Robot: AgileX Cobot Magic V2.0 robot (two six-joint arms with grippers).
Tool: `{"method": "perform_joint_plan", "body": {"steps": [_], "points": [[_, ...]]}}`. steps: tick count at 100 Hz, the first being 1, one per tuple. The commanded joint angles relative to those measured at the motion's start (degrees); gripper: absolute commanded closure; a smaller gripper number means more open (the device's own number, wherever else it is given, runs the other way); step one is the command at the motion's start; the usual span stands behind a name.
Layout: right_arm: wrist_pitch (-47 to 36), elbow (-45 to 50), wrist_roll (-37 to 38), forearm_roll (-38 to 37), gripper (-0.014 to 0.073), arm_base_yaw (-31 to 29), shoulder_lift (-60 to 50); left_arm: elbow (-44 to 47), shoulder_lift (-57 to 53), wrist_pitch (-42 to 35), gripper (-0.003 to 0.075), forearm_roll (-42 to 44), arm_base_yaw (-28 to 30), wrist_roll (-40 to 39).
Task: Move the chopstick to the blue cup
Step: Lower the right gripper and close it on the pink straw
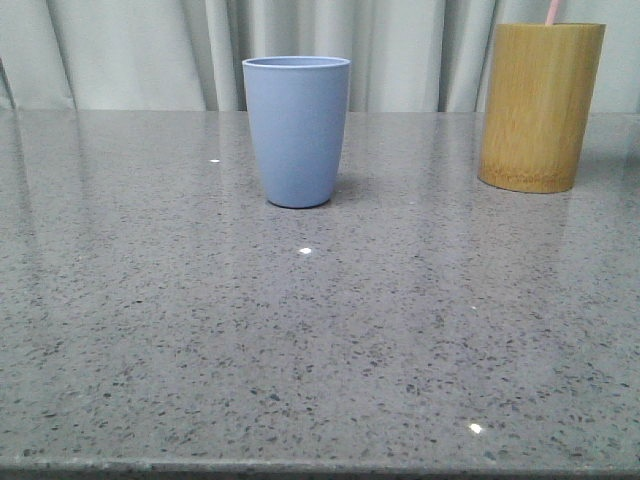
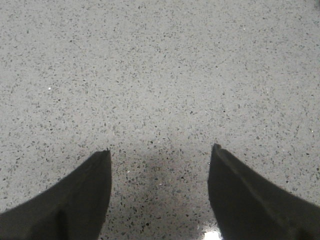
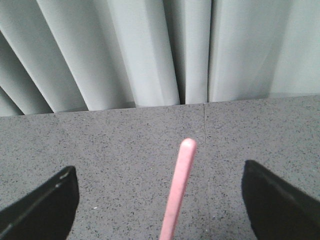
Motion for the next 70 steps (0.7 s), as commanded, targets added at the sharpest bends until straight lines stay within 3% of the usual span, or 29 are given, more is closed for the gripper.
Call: {"method": "perform_joint_plan", "body": {"steps": [1,70], "points": [[-5.06,-2.20,-0.17,0.30,-0.0058,-0.55,-1.65,-1.56,-0.13,-3.30,0.0314,-0.58,0.20,-0.45],[-8.83,-2.38,-0.17,0.30,-0.0058,-0.66,1.96,-1.56,-0.13,-3.30,0.0314,-0.58,0.20,-0.45]]}}
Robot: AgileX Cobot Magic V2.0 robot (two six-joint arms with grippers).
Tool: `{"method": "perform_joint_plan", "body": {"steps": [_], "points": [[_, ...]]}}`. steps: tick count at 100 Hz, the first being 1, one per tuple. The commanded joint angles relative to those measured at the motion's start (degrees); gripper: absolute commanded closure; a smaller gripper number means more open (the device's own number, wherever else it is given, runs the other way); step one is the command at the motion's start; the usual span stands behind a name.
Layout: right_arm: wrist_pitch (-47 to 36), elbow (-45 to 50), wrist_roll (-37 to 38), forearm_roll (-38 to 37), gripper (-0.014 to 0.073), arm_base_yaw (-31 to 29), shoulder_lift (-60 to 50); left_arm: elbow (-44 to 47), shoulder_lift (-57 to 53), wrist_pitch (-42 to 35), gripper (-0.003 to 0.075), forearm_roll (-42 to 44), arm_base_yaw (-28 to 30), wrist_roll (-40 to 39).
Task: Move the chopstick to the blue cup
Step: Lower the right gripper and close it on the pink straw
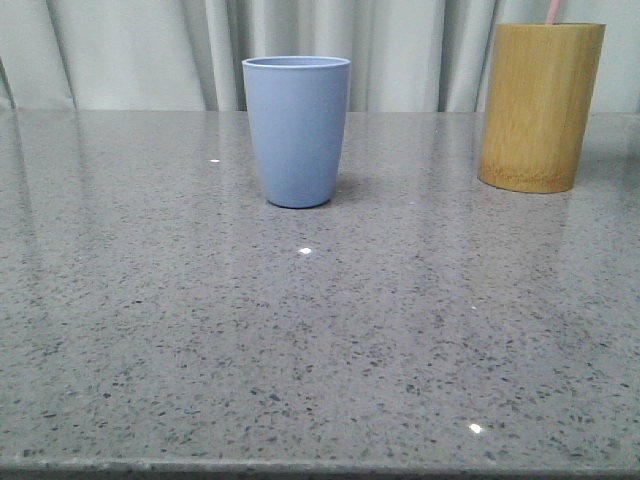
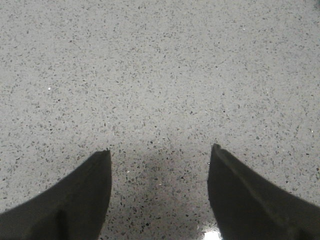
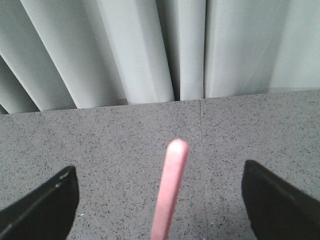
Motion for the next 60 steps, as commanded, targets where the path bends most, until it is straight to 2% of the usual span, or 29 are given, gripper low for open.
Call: {"method": "perform_joint_plan", "body": {"steps": [1,26,38,60], "points": [[-5.05,-2.26,-0.17,0.30,-0.0058,-0.52,-2.42,-1.56,-0.13,-3.30,0.0314,-0.58,0.20,-0.45],[-4.60,-2.26,-0.17,0.30,-0.0038,-0.52,-2.42,-1.56,-0.13,-3.30,0.0314,-0.58,0.20,-0.45],[-4.60,-2.26,-0.17,0.30,0.0056,-0.52,-2.42,-1.56,-0.13,-3.30,0.0314,-0.58,0.20,-0.45],[-4.60,-2.26,-0.17,0.30,0.0282,-0.52,-2.42,-1.56,-0.13,-3.30,0.0314,-0.58,0.20,-0.45]]}}
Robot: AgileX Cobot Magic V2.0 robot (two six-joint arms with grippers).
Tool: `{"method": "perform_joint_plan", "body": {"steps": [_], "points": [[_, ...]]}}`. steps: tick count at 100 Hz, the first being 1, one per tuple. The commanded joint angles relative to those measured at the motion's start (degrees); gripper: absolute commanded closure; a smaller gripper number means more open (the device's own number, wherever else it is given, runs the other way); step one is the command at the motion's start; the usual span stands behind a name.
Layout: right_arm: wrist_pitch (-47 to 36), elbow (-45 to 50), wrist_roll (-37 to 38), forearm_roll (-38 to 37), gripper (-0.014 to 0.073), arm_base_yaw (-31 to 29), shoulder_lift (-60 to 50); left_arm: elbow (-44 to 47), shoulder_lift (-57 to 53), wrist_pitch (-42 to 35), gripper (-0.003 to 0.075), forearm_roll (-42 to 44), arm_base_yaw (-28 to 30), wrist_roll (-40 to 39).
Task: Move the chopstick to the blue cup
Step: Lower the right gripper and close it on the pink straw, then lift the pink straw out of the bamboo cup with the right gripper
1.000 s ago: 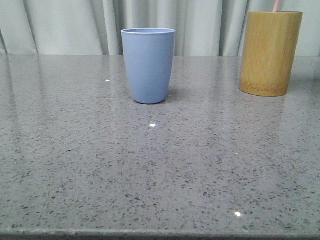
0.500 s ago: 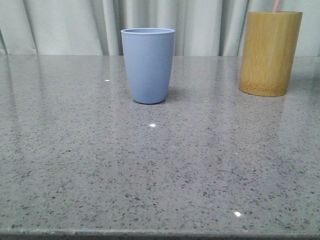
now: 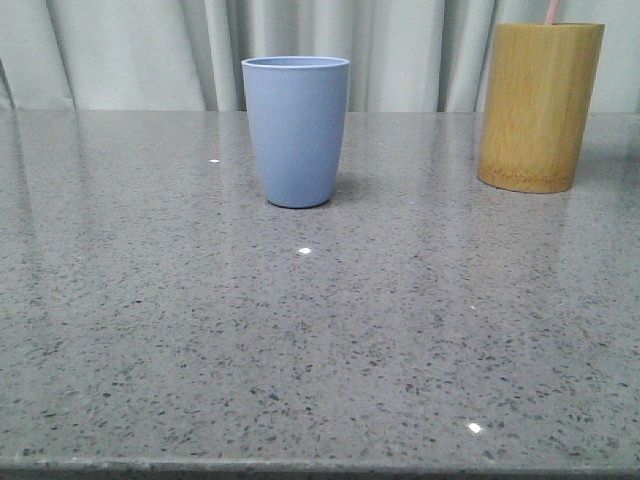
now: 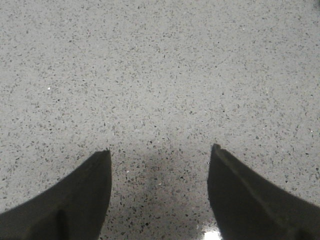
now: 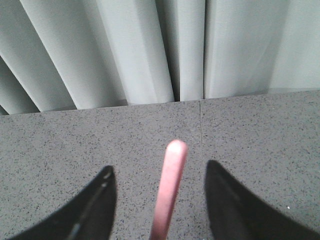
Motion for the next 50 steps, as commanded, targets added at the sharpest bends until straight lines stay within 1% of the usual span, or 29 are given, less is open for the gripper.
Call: {"method": "perform_joint_plan", "body": {"steps": [1,18,50], "points": [[-4.47,-2.26,-0.17,0.26,0.0288,-0.52,-2.42,-1.56,-0.13,-3.30,0.0314,-0.58,0.20,-0.41],[-5.35,-2.26,-0.17,0.26,0.0431,-0.52,-2.42,-1.56,-0.13,-3.30,0.0314,-0.58,0.20,-0.41],[-7.35,-2.26,-0.17,0.26,0.0634,-0.52,-2.42,-1.56,-0.13,-3.30,0.0314,-0.58,0.20,-0.41]]}}
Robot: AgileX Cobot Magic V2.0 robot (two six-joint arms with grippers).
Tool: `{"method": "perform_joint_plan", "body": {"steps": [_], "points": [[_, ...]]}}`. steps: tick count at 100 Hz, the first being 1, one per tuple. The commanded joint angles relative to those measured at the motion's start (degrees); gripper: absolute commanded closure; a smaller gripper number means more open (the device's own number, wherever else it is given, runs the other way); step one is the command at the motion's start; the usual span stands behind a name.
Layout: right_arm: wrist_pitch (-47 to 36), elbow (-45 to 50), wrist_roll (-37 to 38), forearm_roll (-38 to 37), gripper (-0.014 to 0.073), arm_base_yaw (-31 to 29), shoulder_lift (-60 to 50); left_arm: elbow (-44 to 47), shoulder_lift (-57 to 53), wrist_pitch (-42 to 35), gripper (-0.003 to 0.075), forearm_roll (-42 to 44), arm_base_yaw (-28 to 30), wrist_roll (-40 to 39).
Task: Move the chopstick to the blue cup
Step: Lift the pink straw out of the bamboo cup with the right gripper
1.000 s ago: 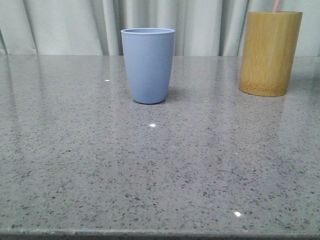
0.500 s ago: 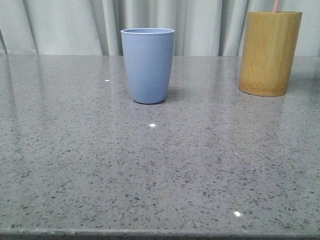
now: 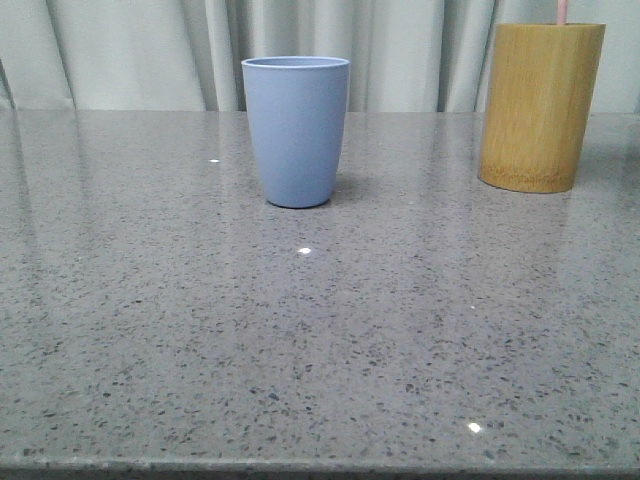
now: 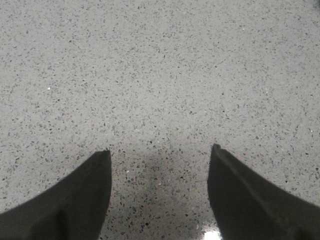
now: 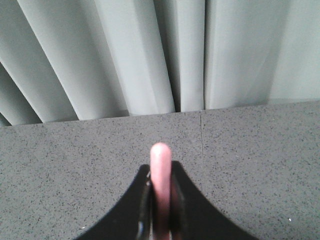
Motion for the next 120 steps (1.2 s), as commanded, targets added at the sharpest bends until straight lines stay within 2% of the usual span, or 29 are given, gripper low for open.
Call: {"method": "perform_joint_plan", "body": {"steps": [1,7,37,55,86,105,120], "points": [[-5.07,-2.26,-0.17,0.04,0.0641,-0.52,-2.42,-1.56,-0.13,-3.30,0.0314,-0.58,0.20,-0.41],[-5.25,-2.26,-0.17,0.04,0.0664,-0.52,-2.42,-1.56,-0.13,-3.30,0.0314,-0.58,0.20,-0.41],[-7.87,-2.53,-0.17,0.04,0.0661,-0.52,-4.36,-1.56,-0.13,-3.30,0.0314,-0.58,0.20,-0.41],[-7.34,-6.75,-0.17,0.04,0.0661,-0.52,-6.07,-1.56,-0.13,-3.30,0.0314,-0.58,0.20,-0.41],[1.61,-18.77,-0.12,0.20,0.0661,-0.24,-9.90,-1.56,-0.13,-3.30,0.0314,-0.58,0.20,-0.41],[2.40,-21.12,-0.15,5.95,0.0661,2.79,-11.46,-1.56,-0.13,-3.30,0.0314,-0.58,0.20,-0.41],[1.89,-21.12,-0.15,6.88,0.0661,8.40,-11.02,-1.56,-0.13,-3.30,0.0314,-0.58,0.20,-0.41]]}}
